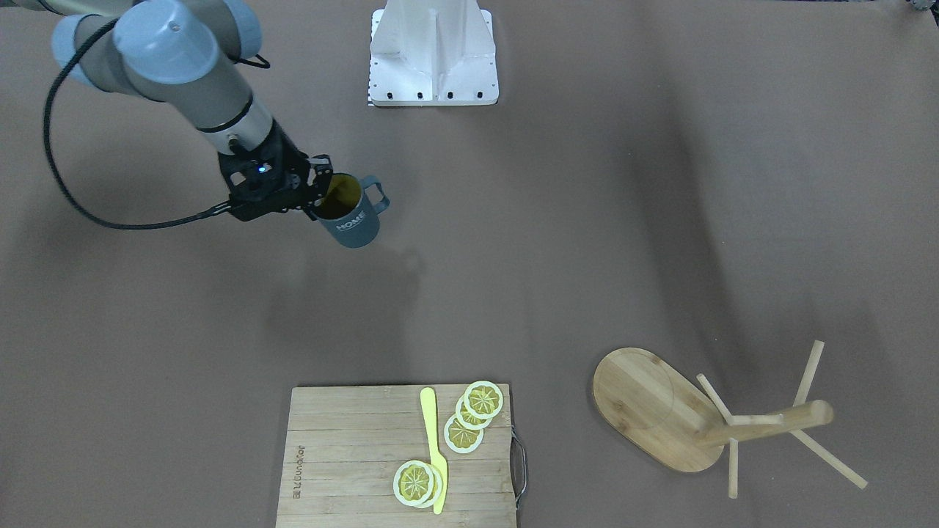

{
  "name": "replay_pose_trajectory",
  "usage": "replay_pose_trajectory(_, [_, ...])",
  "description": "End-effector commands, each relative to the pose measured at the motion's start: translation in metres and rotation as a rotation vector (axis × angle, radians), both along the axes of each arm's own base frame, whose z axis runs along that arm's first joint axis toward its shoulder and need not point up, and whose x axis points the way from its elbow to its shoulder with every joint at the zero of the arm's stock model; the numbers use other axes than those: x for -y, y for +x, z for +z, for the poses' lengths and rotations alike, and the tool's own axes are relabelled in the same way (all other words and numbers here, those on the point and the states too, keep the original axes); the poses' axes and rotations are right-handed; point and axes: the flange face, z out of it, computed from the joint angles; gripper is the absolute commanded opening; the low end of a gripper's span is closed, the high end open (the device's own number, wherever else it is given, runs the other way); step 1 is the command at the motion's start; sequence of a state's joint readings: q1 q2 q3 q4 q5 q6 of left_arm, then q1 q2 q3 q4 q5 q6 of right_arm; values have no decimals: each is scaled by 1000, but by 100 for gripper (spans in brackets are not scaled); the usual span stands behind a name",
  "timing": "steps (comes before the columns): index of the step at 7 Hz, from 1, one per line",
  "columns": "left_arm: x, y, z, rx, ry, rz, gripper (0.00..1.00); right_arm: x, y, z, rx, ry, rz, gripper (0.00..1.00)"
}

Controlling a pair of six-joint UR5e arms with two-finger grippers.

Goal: Hang cup on storage rack
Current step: 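Carry the blue mug with the right gripper toward the table center, then lower the blue mug upright onto the table and open the right gripper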

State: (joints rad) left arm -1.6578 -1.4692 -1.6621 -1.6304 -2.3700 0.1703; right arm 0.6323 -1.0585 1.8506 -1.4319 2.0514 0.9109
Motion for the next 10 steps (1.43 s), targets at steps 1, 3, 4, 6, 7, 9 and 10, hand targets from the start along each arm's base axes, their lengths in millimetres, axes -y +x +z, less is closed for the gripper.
replay_pose_trajectory(1, [-1, 1, 0, 0, -2, 1, 98, -19, -55, -32, 1, -23, 38, 0])
replay_pose_trajectory(3, [-1, 0, 0, 0, 0, 0, 98, -20, -89, -36, -24, -66, 54, 0])
replay_pose_trajectory(4, [-1, 0, 0, 0, 0, 0, 98, -19, -101, -35, -40, -73, 47, 0])
replay_pose_trajectory(6, [-1, 1, 0, -2, -2, 1, 98, -19, -116, -28, -64, -84, 37, 0])
replay_pose_trajectory(7, [-1, 1, 0, -2, -2, 1, 98, -18, -118, -27, -67, -87, 36, 0])
replay_pose_trajectory(9, [0, 1, -1, -8, 0, 1, 98, -19, -116, -34, -60, -86, 34, 99])
replay_pose_trajectory(10, [-2, 8, -6, -109, 7, 8, 98, -19, -116, -42, -48, -82, 31, 100])
